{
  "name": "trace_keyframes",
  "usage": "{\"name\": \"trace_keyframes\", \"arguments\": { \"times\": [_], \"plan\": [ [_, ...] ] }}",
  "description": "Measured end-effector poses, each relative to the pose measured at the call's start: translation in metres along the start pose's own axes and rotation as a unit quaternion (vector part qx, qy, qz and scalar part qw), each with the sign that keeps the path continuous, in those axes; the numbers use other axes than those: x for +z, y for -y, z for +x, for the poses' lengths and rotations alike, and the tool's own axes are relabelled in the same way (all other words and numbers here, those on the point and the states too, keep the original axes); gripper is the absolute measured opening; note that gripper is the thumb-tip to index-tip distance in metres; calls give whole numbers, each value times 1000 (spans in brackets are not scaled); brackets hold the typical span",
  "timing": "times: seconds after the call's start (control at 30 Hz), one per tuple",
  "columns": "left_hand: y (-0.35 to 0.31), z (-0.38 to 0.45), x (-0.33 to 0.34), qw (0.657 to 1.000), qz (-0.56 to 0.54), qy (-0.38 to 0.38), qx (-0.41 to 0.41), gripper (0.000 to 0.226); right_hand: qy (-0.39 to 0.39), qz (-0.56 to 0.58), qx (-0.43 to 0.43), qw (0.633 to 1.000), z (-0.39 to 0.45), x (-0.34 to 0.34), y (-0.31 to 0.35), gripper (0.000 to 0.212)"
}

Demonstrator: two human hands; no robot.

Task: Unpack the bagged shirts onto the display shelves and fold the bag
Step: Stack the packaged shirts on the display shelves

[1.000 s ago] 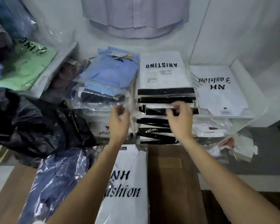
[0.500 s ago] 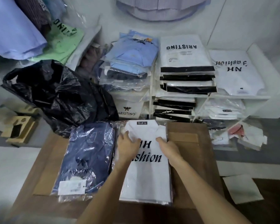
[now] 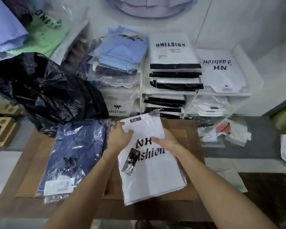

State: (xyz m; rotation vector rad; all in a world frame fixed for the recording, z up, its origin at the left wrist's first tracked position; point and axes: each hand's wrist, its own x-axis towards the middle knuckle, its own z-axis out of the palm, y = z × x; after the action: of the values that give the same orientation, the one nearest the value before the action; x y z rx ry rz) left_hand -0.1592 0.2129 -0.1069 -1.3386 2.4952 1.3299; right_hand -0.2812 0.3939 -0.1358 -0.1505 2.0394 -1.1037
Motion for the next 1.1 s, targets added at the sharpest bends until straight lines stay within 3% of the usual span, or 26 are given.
{"name": "trace_keyframes", "arguments": {
  "times": [0.17, 0.3, 0.4, 0.47, 0.53, 0.67, 0.73, 0.8, 0.9, 1.0, 1.1],
  "plan": [
    [-39, 6, -2, 985, 35, 6, 166, 64, 75, -243, -69, 965, 11, -58, 27, 68],
    [-66, 15, 5, 955, 114, 58, 266, 84, 173, -446, -130, 869, 8, -80, 62, 61],
    [-73, 24, 21, 914, 273, 115, 278, 87, 191, -566, -171, 783, 11, -72, 69, 68],
    [-71, 26, 31, 878, 377, 172, 239, 90, 168, -582, -209, 768, 17, -64, 64, 59],
    [-64, 23, 38, 878, 394, 214, 170, 80, 127, -567, -254, 774, 23, -59, 58, 48],
    [-48, 19, 49, 902, 379, 187, 86, 58, 83, -541, -301, 781, 31, -52, 47, 48],
    [-40, 20, 53, 912, 363, 187, 45, 59, 64, -548, -316, 772, 34, -53, 44, 49],
    [-30, 24, 53, 930, 315, 190, -10, 63, 32, -538, -305, 785, 38, -59, 39, 53],
    [-18, 26, 49, 957, 222, 171, -70, 59, -49, -495, -248, 831, 38, -79, 27, 61],
    [-8, 25, 44, 964, 197, 149, -101, 61, -111, -443, -159, 875, 35, -99, 19, 64],
    [-6, 24, 28, 948, 210, 216, -100, 64, -148, -359, -48, 920, 32, -104, 11, 73]
  ]
}}
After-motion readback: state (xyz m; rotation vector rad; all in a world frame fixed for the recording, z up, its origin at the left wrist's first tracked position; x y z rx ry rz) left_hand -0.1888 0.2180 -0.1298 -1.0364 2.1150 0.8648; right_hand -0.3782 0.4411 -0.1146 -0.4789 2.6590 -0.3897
